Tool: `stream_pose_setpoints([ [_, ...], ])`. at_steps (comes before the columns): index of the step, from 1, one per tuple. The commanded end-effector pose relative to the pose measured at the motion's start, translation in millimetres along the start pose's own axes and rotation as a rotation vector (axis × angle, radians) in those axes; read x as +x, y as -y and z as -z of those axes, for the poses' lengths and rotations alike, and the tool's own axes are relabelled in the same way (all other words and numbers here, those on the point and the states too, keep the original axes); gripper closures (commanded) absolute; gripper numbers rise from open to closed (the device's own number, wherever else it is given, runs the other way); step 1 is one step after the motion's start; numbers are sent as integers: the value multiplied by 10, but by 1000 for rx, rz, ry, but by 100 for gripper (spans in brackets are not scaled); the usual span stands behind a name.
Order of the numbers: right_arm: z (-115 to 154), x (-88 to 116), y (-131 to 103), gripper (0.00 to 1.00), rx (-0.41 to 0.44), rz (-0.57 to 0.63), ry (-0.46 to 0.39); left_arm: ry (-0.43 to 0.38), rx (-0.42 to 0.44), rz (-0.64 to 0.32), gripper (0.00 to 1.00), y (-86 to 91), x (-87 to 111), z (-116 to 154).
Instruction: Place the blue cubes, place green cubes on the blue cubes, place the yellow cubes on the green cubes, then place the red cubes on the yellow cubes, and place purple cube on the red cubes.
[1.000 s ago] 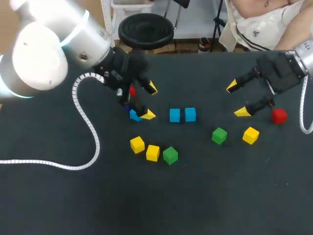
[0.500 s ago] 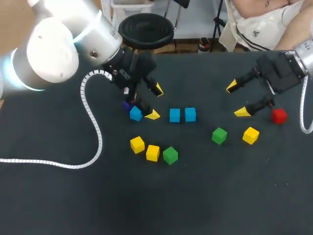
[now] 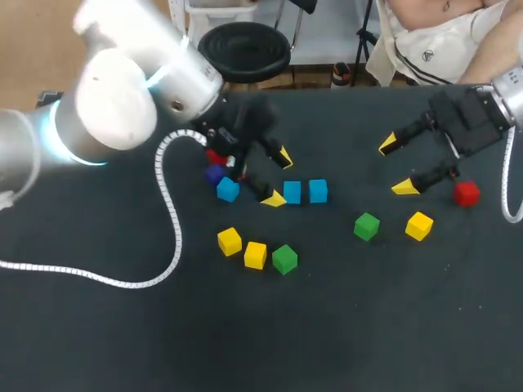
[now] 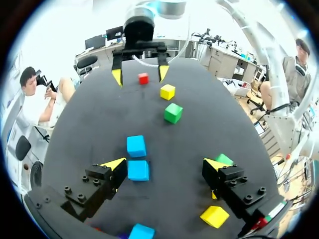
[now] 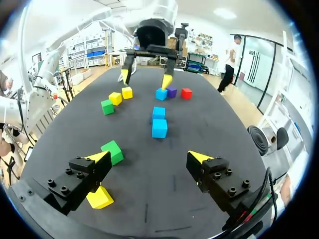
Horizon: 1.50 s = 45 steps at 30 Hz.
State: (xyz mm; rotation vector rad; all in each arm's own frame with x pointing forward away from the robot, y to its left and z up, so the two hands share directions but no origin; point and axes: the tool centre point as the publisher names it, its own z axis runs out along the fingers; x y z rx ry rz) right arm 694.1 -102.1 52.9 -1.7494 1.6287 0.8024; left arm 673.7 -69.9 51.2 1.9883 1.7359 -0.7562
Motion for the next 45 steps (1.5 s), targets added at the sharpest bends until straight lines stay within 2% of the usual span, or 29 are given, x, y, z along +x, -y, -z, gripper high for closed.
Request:
stream_pose_setpoints([
  [1, -1, 1, 2, 0, 0, 1, 1, -28, 41, 17, 0, -336, -30, -170],
  [4, -1, 1, 2, 0, 0, 1, 1, -37, 16, 54, 0, -415, -1, -177],
  [8, -1, 1, 2, 0, 0, 1, 1, -72, -20, 78, 0, -433, 37, -144],
  [16, -1, 1, 2, 0, 0, 1, 1, -77, -66, 159, 0, -366, 281, -102],
  [21, -1, 1, 2, 0, 0, 1, 1, -65, -73, 185, 0, -319, 352, -164],
  [36, -1, 1, 2, 0, 0, 1, 1, -68, -83, 205, 0, -320, 296, -323],
  [45, -1, 1, 2, 0, 0, 1, 1, -69, -84, 220, 0, -391, 272, -385],
])
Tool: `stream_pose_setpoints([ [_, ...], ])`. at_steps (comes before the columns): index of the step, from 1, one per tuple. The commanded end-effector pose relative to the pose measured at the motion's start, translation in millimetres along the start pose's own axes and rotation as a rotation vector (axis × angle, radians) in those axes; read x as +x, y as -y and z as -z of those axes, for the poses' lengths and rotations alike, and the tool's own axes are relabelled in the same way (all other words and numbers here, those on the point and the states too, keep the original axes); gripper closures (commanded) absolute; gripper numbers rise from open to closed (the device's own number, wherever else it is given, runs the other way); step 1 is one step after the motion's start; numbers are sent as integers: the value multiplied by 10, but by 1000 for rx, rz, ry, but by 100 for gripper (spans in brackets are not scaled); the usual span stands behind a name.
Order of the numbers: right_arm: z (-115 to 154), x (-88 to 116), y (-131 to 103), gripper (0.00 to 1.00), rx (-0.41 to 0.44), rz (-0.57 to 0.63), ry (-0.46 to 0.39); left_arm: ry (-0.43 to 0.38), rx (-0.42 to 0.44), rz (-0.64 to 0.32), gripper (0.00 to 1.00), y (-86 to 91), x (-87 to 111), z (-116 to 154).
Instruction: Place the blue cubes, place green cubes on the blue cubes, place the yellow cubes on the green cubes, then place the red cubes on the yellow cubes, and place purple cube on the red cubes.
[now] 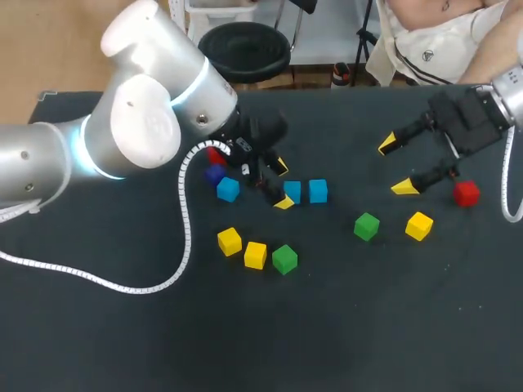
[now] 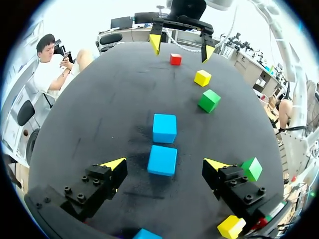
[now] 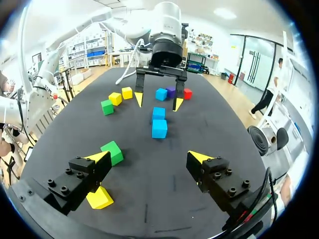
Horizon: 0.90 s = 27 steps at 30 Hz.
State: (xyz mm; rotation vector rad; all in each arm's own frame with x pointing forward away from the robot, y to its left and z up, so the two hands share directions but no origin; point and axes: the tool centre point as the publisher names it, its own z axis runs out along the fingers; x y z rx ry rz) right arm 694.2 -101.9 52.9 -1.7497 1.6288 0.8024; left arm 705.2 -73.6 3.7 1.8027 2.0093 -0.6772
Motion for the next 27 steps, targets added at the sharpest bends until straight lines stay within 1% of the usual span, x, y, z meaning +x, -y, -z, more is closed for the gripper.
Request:
stream_pose_setpoints([
  [1, 0, 2, 0, 0, 0, 1, 1, -7, 6, 3, 0, -45, -40, -46],
  [7, 0, 2, 0, 0, 0, 1, 1, -11, 12, 10, 0, -75, -37, -78],
  [13, 0, 2, 0, 0, 0, 1, 1, -8, 6, 20, 0, -50, -48, -81],
  [14, 0, 2, 0, 0, 0, 1, 1, -8, 3, 23, 3, -47, -49, -80],
  [15, 0, 2, 0, 0, 0, 1, 1, -6, 0, 25, 17, -40, -47, -78],
  [16, 0, 2, 0, 0, 0, 1, 1, -4, -3, 26, 52, -32, -45, -75],
  [18, 0, 2, 0, 0, 0, 1, 1, -4, -8, 30, 62, -15, -39, -72],
  [19, 0, 2, 0, 0, 0, 1, 1, -7, -16, 36, 71, -5, -36, -71],
  [20, 0, 2, 0, 0, 0, 1, 1, -7, -17, 37, 78, 1, -32, -70],
  [21, 0, 2, 0, 0, 0, 1, 1, -6, -21, 38, 91, 5, -29, -70],
  [22, 0, 2, 0, 0, 0, 1, 1, -8, -26, 42, 98, 10, -26, -69],
  [23, 0, 2, 0, 0, 0, 1, 1, -9, -30, 45, 100, 14, -24, -68],
  [25, 0, 2, 0, 0, 0, 1, 1, -14, -36, 50, 95, 15, -21, -68],
  [27, 0, 2, 0, 0, 0, 1, 1, -18, -44, 53, 95, 15, -21, -69],
])
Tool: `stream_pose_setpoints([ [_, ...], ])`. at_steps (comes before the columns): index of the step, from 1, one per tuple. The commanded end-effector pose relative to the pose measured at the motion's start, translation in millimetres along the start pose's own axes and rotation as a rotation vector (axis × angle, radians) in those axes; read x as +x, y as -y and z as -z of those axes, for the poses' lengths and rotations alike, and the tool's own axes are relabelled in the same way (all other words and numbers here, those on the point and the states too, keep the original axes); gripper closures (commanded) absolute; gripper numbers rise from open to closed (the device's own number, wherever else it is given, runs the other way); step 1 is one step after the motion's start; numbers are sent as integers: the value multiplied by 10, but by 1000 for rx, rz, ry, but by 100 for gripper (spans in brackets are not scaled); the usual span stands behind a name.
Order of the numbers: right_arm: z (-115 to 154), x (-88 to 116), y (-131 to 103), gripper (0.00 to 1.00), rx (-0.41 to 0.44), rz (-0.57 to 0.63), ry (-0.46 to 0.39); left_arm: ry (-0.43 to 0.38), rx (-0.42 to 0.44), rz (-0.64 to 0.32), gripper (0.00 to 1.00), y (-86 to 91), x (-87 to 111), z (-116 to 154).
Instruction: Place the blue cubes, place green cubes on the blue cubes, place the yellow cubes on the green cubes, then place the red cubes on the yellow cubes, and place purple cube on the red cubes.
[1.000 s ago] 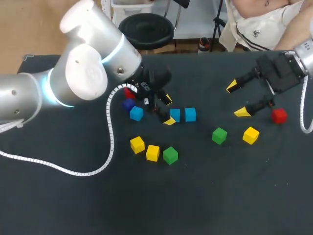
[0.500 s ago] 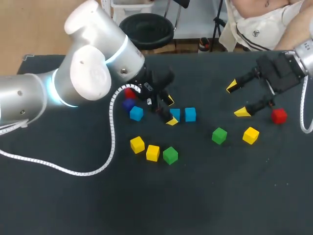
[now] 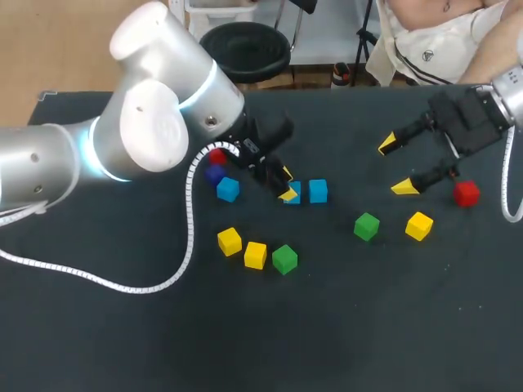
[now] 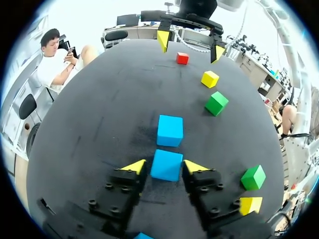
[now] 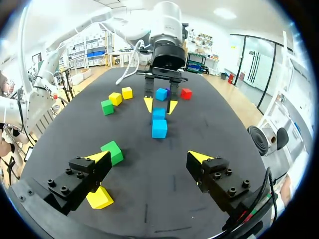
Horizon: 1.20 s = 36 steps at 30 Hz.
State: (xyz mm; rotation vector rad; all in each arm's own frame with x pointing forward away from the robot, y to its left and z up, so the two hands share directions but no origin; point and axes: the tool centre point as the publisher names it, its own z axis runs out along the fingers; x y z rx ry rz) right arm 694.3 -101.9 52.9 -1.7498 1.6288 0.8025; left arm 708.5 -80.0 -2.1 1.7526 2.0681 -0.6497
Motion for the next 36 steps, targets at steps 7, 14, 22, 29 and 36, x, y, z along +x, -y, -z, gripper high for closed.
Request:
stream_pose_setpoints([
  [7, 1, 2, 0, 0, 0, 1, 1, 1, -40, 3, 100, 112, -61, 31],
  [14, 1, 2, 0, 0, 0, 1, 1, -14, -44, -24, 100, 144, -59, 53],
  [22, 1, 2, 0, 0, 0, 1, 1, -25, -65, -13, 100, 129, -16, 71],
  [29, 1, 2, 0, 0, 0, 1, 1, -26, -70, 1, 100, 102, 15, 49],
  [36, 1, 2, 0, 0, 0, 1, 1, -21, -67, 11, 100, 104, 38, 31],
])
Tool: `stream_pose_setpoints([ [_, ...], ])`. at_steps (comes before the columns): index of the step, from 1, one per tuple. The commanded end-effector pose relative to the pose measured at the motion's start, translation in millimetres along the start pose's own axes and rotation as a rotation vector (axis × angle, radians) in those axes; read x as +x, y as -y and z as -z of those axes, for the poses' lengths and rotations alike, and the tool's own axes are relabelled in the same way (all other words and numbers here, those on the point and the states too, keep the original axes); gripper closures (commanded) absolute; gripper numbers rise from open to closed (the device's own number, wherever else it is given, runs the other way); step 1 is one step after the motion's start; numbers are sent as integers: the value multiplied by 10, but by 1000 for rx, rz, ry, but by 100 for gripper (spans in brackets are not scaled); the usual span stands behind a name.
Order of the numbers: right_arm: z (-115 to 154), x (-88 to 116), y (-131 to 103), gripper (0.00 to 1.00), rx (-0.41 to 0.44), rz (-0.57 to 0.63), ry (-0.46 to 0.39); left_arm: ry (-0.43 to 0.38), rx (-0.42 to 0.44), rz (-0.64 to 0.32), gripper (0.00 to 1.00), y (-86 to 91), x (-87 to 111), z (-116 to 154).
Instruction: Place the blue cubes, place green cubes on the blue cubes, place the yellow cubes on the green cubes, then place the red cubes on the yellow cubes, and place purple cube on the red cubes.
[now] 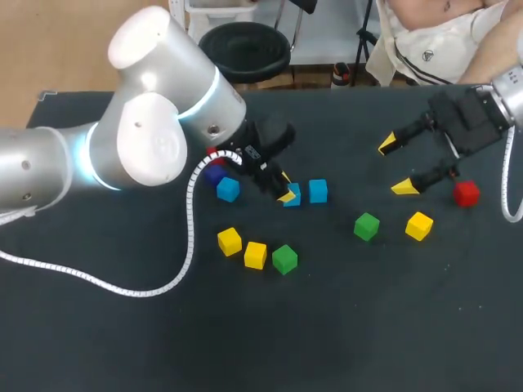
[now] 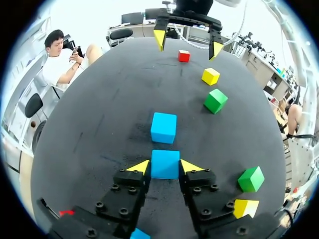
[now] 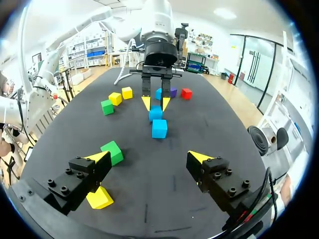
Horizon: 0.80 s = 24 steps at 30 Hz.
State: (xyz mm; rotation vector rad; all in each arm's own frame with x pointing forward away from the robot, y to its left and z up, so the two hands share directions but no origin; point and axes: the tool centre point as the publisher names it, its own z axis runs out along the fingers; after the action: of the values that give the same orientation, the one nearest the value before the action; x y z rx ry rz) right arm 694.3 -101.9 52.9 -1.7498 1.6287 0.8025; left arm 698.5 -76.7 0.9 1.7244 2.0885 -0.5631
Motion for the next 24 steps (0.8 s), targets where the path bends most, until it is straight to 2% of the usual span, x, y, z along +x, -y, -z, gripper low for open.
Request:
stream_pose_setpoints([
  [1, 1, 2, 0, 0, 0, 1, 1, 2, -3, 3, 100, 6, 12, -12],
  [24, 1, 2, 0, 0, 0, 1, 1, 18, 9, 5, 100, -11, -5, -46],
])
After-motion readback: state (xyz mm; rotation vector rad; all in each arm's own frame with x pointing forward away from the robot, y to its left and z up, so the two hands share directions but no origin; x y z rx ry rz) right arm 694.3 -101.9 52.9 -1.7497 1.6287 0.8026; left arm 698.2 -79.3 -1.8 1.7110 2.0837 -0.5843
